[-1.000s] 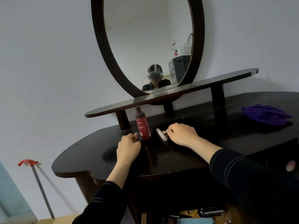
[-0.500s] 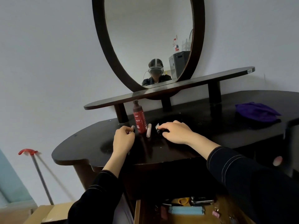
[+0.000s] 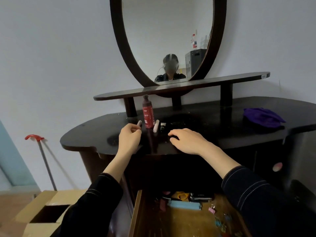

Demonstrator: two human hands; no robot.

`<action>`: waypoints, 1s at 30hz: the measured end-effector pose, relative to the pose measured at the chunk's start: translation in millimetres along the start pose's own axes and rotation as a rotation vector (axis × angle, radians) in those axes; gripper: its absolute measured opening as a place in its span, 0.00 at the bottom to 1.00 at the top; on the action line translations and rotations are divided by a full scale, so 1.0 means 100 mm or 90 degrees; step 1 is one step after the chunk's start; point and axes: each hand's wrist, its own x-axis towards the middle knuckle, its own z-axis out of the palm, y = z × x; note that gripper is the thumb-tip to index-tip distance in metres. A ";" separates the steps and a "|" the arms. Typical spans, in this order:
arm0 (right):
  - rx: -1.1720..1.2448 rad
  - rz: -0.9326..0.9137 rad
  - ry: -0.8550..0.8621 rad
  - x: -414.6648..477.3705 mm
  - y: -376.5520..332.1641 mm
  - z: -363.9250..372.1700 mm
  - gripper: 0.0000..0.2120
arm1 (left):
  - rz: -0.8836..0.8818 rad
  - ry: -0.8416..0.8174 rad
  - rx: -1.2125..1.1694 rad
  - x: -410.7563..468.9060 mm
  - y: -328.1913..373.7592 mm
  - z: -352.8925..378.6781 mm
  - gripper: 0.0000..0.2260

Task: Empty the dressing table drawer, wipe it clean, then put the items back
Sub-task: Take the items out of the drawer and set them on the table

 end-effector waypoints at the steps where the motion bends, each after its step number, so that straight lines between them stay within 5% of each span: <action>1: 0.003 0.003 0.004 -0.08 0.00 -0.02 0.20 | 0.018 -0.006 0.000 -0.09 0.02 -0.02 0.08; 6: -0.079 -0.025 0.201 -0.69 -0.02 0.03 0.17 | 0.135 -0.034 0.031 -0.70 0.10 -0.04 0.08; 10: 0.104 -0.125 0.347 -1.34 0.12 0.22 0.11 | 0.397 -0.067 0.038 -1.42 -0.06 0.04 0.07; 12: 0.146 -0.120 0.390 -1.65 0.27 0.37 0.11 | 0.384 -0.165 -0.012 -1.72 -0.28 0.16 0.07; 17: 0.185 0.092 0.154 -2.06 0.80 0.97 0.12 | 0.142 -0.452 0.039 -2.14 -0.92 0.85 0.07; 21: 0.090 0.250 -0.043 -2.12 1.14 1.46 0.08 | 0.019 -0.548 0.085 -2.24 -1.34 1.24 0.08; 25: -0.003 0.302 -0.163 -2.04 1.24 1.84 0.11 | 0.035 -0.632 0.194 -2.31 -1.58 1.41 0.09; 30: -0.150 0.290 -0.158 -2.01 1.23 2.05 0.16 | 0.109 -0.669 0.258 -2.36 -1.63 1.45 0.10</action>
